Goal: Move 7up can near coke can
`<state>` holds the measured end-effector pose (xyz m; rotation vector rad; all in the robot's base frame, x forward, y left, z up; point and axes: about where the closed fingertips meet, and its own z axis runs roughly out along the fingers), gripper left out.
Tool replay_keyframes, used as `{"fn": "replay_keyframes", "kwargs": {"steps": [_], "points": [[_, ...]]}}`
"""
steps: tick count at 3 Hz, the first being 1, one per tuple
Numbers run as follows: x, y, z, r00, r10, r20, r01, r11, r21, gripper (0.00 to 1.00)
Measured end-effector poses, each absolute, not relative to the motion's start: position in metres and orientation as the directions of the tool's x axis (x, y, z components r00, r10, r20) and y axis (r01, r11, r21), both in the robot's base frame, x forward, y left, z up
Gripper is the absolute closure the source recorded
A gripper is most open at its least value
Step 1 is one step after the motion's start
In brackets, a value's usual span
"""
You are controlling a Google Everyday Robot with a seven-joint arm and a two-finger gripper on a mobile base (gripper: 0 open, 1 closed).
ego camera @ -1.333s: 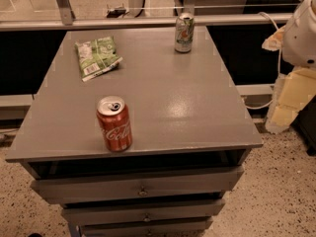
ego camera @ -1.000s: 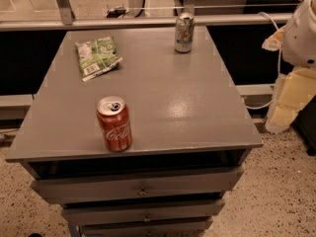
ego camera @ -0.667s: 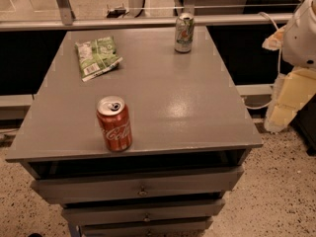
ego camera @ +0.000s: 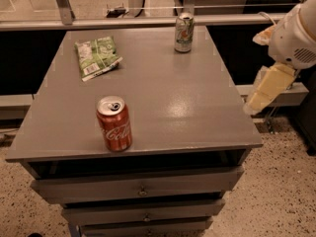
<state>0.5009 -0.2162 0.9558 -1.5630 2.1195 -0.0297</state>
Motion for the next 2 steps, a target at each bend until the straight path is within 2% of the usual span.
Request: {"fn": "replay_keyframes", "kwargs": {"steps": [2], "points": [[0.609,-0.194,0.944,-0.134,-0.782,-0.609,-0.840,0.416,-0.349,0.00]]}}
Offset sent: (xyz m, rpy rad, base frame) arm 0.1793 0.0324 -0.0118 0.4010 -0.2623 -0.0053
